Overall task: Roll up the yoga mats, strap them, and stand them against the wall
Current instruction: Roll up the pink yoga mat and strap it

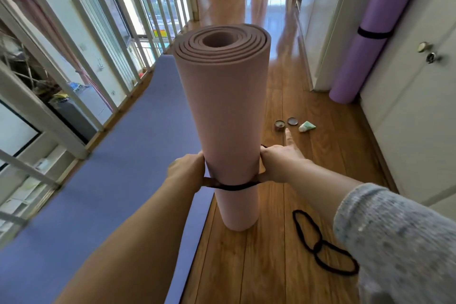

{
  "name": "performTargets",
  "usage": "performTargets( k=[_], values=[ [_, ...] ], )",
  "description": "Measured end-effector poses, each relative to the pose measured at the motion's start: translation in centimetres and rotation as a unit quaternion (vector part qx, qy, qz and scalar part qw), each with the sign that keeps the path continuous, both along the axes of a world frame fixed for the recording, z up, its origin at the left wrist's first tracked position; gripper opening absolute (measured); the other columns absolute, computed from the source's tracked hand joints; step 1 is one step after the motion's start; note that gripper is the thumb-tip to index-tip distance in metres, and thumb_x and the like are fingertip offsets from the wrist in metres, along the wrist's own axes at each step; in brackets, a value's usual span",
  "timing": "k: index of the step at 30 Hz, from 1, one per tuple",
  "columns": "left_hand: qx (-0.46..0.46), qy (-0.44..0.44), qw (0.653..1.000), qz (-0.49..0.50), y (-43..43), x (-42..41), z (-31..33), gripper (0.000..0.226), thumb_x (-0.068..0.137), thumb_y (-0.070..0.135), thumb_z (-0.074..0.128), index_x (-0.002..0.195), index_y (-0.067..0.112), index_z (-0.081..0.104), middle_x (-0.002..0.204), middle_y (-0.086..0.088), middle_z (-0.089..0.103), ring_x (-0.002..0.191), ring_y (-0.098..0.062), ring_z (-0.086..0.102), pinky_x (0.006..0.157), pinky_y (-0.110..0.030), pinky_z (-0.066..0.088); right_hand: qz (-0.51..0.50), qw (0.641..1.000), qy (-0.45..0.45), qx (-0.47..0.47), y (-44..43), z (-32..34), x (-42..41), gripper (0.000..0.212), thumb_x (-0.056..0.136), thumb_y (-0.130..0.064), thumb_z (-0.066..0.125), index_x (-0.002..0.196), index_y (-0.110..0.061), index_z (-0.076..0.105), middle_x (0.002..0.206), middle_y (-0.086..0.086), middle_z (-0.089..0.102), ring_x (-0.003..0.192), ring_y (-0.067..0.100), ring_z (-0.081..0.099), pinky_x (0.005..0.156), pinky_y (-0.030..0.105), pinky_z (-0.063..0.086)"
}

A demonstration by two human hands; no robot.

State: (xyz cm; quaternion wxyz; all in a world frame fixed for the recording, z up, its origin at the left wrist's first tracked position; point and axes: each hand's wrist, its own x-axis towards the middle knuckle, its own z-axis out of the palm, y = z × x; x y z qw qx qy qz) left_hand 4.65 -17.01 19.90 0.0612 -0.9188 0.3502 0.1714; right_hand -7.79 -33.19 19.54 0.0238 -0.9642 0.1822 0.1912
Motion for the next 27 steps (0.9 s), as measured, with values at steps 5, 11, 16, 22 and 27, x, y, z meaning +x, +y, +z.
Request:
performTargets(
  k=[5,11,16,22,27],
  values=[
    [-0.017,0.016,0.999,0.026,0.2,-0.8,0.1,0.04,0.092,0.035,0.059,0.124,0.016,0.044,0.078,0.002,0.045,0.072,-0.018,0.047,0.05,-0.023,0.033,0.066,0.99,-0.055,0.108,-0.5,1.8,-1.4,0.036,0.098,-0.043,0.044,0.127,-0.027,0.059,0.117,-0.011,0.066,0.121,0.013,0.053,0.119,0.05,0.005],
    [-0.029,0.012,0.999,0.027,0.1,-1.7,0.2,0.037,0.093,0.024,0.057,0.127,0.016,0.047,0.078,0.002,0.044,0.08,-0.02,0.048,0.05,-0.023,0.032,0.08,0.972,-0.118,0.187,-0.2,1.8,-2.8,0.025,0.092,-0.024,0.06,0.115,-0.022,0.069,0.115,-0.01,0.066,0.107,0.007,0.06,0.095,0.029,0.051],
    [-0.034,0.012,0.999,0.022,-0.4,-2.2,0.8,0.039,0.092,0.034,0.06,0.124,0.015,0.048,0.076,0.002,0.043,0.08,-0.02,0.049,0.062,-0.027,0.039,-0.008,0.884,-0.431,0.18,-0.8,5.7,-3.5,0.013,0.088,-0.007,0.063,0.097,-0.013,0.07,0.084,-0.012,0.062,0.074,-0.008,0.058,0.076,0.018,0.053],
    [-0.028,0.036,0.998,0.044,-1.3,-2.3,0.8,0.042,0.087,0.048,0.064,0.115,0.02,0.053,0.075,0.004,0.045,0.078,-0.019,0.052,0.055,-0.024,0.037,0.041,0.73,-0.652,0.2,2.0,13.8,-3.0,0.041,0.09,-0.021,0.049,0.131,-0.015,0.047,0.13,-0.011,0.045,0.122,0.002,0.043,0.102,0.03,0.042],
    [-0.03,0.089,0.996,0.009,-1.1,-2.2,0.4,0.048,0.084,0.05,0.066,0.119,0.019,0.056,0.106,0.0,0.062,0.093,-0.021,0.06,0.073,-0.029,0.051,0.088,0.823,-0.559,0.046,1.7,14.4,-2.8,0.066,0.073,-0.05,0.065,0.127,-0.013,0.053,0.132,0.003,0.05,0.126,0.023,0.039,0.105,0.026,0.029]
  ],
)
